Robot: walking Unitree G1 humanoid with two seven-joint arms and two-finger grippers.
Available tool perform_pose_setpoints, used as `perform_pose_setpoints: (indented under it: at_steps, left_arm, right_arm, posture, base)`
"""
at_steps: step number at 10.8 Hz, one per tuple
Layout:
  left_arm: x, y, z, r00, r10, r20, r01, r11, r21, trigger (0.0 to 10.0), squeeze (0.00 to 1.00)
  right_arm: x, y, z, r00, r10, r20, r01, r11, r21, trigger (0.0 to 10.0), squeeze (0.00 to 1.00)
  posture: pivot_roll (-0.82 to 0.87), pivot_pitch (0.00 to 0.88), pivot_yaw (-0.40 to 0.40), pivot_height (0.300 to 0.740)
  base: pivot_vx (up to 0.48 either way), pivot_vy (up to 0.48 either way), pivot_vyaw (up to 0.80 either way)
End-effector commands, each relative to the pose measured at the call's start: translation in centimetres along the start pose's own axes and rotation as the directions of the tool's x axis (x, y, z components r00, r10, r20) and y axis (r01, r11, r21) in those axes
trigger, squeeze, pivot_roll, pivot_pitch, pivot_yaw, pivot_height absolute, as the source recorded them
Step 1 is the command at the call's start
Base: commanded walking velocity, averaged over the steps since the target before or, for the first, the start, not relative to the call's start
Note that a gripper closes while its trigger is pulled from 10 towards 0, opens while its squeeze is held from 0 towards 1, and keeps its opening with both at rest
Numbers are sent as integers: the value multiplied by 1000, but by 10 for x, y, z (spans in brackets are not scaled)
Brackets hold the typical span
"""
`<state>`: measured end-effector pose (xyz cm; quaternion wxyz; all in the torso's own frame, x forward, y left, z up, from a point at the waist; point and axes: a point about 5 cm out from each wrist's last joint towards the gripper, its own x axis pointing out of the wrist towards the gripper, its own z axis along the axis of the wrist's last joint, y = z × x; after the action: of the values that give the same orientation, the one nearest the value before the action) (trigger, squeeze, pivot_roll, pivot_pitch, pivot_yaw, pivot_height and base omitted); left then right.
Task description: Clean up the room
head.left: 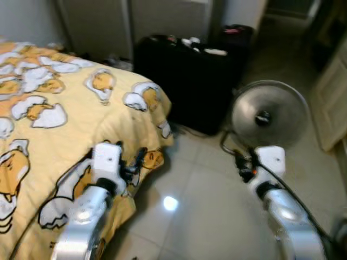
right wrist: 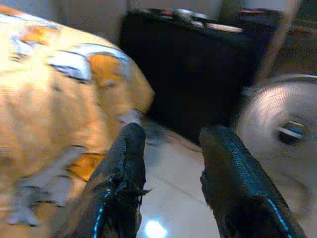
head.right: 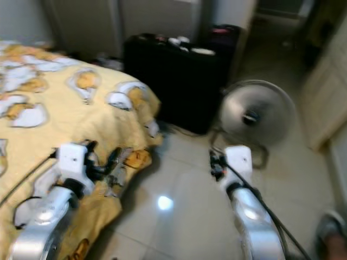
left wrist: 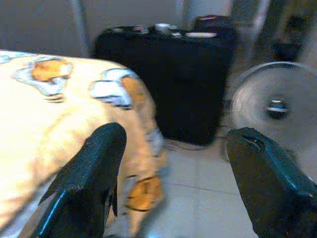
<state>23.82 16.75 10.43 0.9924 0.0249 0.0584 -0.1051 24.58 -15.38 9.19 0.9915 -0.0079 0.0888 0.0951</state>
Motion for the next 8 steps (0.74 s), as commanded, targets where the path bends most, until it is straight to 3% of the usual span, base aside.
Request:
perform_pose_setpoints:
  at_steps: [1,8]
  left_arm:
    - [4,-4,3,1000,-11,11,11,1000,-2,10000,0]
    - [8,2,2,1000,-17,16,17,1000,11,10000,0]
  right_arm:
    - [0,-9,1,999,-33,1,33,999,-12,10000,0]
    - [9,3,2,1000,-7,18,8,1000,-4,10000,0]
  posture:
    - [17,0,-18,740]
    - [22,0,-13,740]
  base:
    - [368,0,0]
    - [402,0,0]
